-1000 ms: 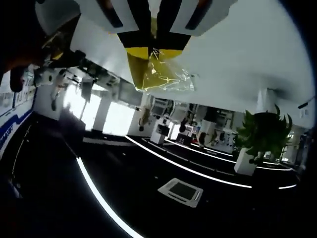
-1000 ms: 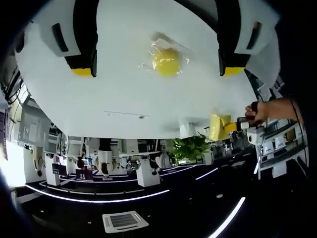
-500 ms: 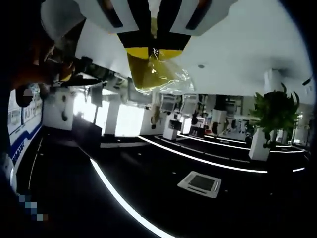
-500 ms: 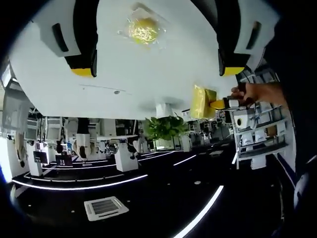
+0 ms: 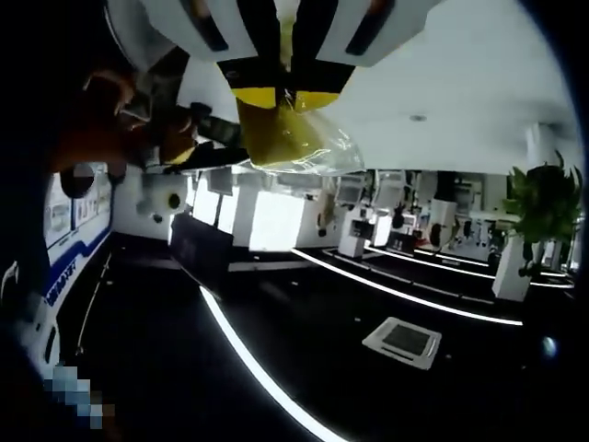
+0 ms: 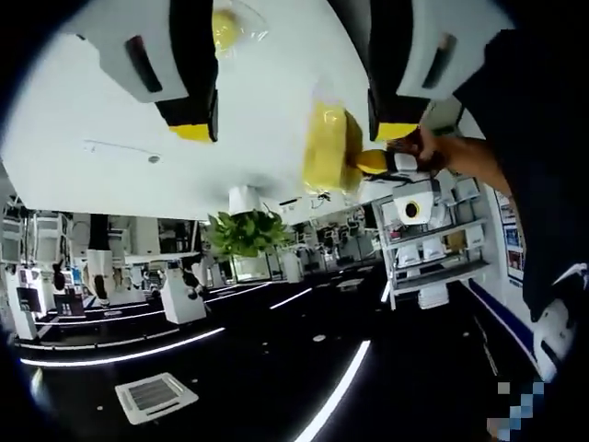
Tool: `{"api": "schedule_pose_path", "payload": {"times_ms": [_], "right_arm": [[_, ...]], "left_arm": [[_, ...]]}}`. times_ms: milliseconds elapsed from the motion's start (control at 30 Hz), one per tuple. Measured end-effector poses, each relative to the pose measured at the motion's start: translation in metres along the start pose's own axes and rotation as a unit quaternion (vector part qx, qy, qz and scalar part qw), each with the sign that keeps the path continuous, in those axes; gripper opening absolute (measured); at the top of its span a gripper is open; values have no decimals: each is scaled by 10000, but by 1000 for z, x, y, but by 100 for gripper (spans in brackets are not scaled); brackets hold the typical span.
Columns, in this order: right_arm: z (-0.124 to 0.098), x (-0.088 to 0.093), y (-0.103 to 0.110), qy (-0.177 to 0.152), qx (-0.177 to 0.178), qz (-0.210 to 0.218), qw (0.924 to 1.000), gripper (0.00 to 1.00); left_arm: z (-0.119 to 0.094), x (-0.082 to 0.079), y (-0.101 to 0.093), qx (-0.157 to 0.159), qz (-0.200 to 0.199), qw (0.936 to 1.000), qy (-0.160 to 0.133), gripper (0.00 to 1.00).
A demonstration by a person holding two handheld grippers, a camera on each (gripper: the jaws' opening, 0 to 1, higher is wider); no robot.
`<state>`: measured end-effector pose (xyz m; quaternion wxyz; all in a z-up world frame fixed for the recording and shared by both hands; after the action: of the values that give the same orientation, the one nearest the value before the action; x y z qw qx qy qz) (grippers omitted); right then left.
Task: Compare the silicone blocks by pressing each to a similar depth, holding the contact briefly, and releasing to observe deformation and rebound differences across the visible hardness samples.
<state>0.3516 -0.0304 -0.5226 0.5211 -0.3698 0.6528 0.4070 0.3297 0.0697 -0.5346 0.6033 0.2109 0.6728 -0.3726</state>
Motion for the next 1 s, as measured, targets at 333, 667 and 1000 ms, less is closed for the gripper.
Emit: {"api": "schedule_pose_path", "payload": {"times_ms": [333,667,1000], "right_arm": [[21,-2,21,6,-526,178,9985,53],[30,-5,33,-57,-815,442,9957,50],[44,-18,41,-253,-1056,568,9925,38]], "left_arm": [[-1,0,-5,116,-51,9999,-30,0],[-5,-6,-11,186,1,9998,-77,0],[-3,-5,-22,305,-42,9995,-105,0]]}}
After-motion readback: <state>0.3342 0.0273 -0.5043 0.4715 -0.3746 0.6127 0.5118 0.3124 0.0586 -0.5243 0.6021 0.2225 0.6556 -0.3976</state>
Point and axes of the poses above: the point that each gripper's makers call its tool centre point, and the gripper's own axes: z roughly forward along the fingers, y roughly to its left, x roughly out of its underside, the point moved 1 cm from there along -z, roughly backward along the fingers, and after that the axes turned 3 degrees about -z, right-handed, at the moved point
